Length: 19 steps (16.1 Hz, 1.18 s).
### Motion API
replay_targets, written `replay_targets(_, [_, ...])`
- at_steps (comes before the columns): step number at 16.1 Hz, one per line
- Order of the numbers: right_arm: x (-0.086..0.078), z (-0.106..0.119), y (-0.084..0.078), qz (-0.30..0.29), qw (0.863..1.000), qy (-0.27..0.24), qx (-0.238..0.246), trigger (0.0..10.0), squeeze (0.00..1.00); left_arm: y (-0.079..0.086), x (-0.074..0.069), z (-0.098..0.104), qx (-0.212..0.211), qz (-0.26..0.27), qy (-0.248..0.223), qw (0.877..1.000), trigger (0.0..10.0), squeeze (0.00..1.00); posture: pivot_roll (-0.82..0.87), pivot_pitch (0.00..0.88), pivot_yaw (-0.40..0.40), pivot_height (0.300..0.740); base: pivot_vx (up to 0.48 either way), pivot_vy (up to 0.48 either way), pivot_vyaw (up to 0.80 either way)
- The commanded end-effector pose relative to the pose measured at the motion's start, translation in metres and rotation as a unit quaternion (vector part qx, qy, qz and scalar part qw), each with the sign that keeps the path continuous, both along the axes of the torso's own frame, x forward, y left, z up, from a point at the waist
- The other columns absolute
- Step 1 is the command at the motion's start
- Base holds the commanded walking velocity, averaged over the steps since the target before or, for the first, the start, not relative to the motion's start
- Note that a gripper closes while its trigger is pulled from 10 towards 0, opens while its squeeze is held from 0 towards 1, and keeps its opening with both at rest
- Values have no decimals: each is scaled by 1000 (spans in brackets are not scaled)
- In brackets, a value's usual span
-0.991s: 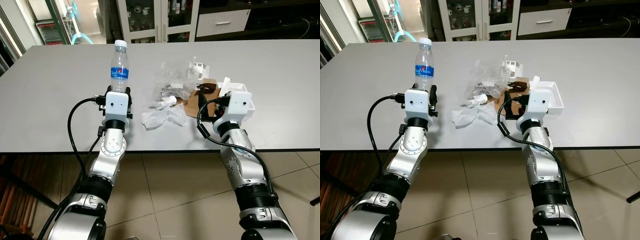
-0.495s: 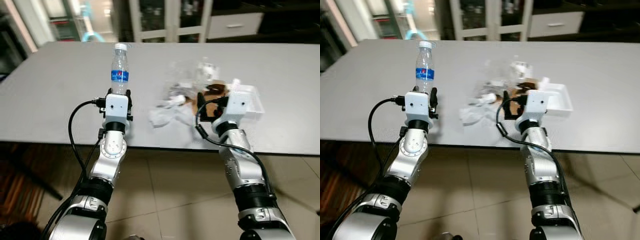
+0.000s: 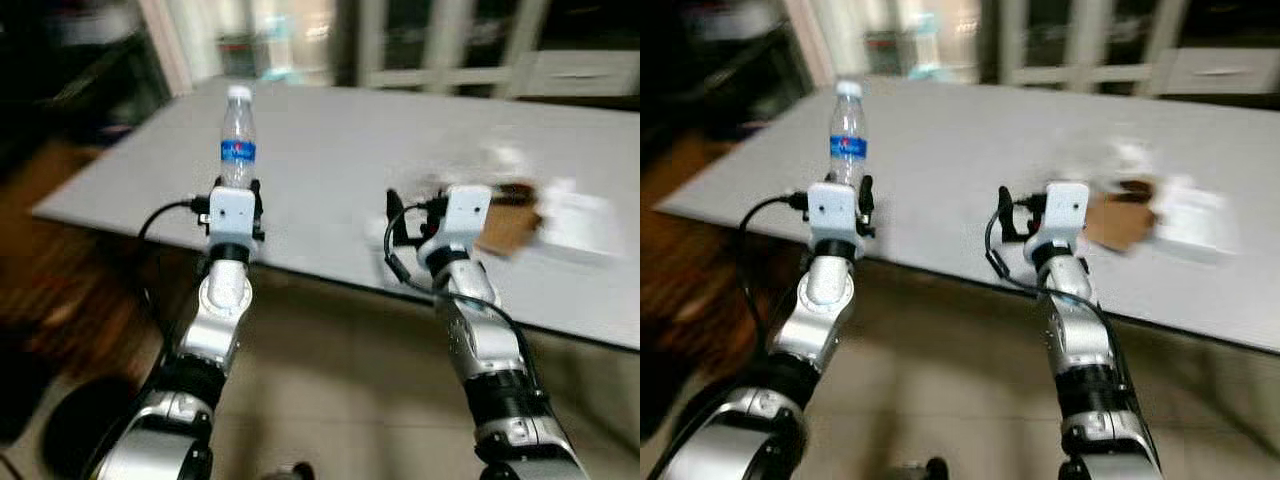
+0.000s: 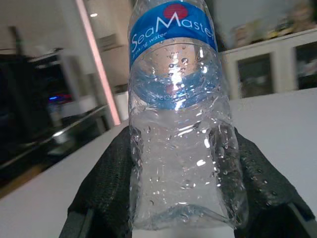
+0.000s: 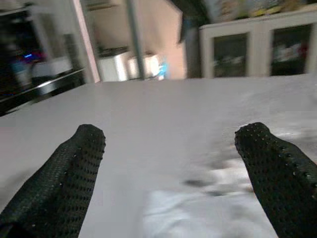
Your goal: Picking trash to rubbish bin
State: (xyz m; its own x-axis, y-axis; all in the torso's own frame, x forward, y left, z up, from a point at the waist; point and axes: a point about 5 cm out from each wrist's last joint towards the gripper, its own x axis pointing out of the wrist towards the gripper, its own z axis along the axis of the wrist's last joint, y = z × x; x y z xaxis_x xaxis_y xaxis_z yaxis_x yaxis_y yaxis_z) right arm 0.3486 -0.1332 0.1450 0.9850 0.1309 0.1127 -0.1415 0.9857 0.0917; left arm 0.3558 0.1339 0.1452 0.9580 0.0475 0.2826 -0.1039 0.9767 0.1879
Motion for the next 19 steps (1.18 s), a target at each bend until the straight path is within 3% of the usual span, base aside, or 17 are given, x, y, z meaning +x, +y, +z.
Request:
replay_targets(1, [0,0,1,1,1000,2,1,10000,0,1,1,5,-1,0,-6,1000,10000,0,-75,3,74,740,0,0,800])
replay_targets(19, [0,-2,5,18,1000,10,-2,10000,0,2,1,5,-5,8,-3,1000,10000,0,-62,36,65,740,0,0,800])
